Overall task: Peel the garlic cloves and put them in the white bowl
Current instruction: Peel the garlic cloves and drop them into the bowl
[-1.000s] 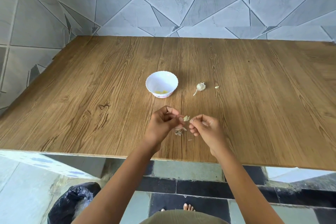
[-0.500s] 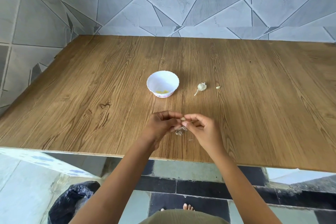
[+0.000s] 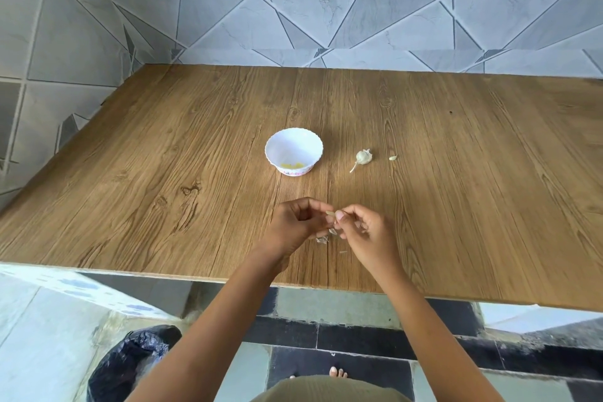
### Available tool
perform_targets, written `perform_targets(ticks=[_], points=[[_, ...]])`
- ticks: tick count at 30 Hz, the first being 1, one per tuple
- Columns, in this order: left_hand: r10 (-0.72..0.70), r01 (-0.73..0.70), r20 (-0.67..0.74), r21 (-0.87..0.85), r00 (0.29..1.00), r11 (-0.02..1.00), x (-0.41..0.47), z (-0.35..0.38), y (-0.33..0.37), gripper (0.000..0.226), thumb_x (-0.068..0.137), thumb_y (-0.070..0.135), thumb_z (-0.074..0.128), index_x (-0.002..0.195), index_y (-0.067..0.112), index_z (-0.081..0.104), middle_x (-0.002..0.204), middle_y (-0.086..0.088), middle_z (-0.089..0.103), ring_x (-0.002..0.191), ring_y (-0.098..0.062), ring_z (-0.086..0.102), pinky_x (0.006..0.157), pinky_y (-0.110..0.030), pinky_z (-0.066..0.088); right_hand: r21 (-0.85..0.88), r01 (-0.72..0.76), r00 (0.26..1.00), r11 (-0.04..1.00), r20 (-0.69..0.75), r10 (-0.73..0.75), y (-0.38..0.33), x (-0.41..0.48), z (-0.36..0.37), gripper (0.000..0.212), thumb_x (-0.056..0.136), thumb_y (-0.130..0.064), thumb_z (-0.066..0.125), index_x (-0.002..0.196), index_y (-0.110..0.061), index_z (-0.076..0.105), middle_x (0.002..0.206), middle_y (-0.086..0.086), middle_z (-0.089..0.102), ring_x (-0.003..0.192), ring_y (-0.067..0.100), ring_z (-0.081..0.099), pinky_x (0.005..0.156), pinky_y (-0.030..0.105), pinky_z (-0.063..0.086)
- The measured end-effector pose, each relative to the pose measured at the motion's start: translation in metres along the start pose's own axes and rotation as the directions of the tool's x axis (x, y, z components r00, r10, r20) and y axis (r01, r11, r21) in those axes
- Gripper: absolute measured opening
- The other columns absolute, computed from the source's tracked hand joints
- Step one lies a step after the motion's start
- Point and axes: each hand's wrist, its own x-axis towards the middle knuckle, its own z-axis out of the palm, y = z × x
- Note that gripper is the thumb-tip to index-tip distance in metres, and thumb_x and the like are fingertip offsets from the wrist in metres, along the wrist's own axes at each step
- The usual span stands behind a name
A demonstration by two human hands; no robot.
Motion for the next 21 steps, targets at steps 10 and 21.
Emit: perform_targets(ticks=[10,21], points=[[0.004,-0.005,-0.032,-0.02,0.999,1.0,0.0017,0.0006,-0.0007,0.01,0.083,0.0,0.067,0.092,0.005,0.067,0.081,-0.009,0.069,0.072,-0.012,0.067,0.072,-0.022,0.056,-0.022,0.016,0.999,1.0,-0.05,-0.017,-0.002,-0.0002,-0.0001,0.008,0.086,-0.015,0.067,0.08,-0.018,0.07,0.067,-0.008,0.069,0.055,0.007,0.061,0.05,0.034,0.052],[-0.041,0.032,-0.071,-0.114,0.997,0.993,0.0007,-0.0004,0.0029,0.018,0.087,-0.005,0.06,0.093,0.008,0.049,0.08,-0.013,0.068,0.069,-0.018,0.069,0.061,-0.023,0.056,0.024,-0.077,0.996,0.997,-0.041,0.078,0.0014,0.0,0.0017,0.011,0.088,-0.013,0.061,0.078,-0.017,0.063,0.065,0.006,0.067,0.06,0.022,0.064,0.058,0.044,0.052]])
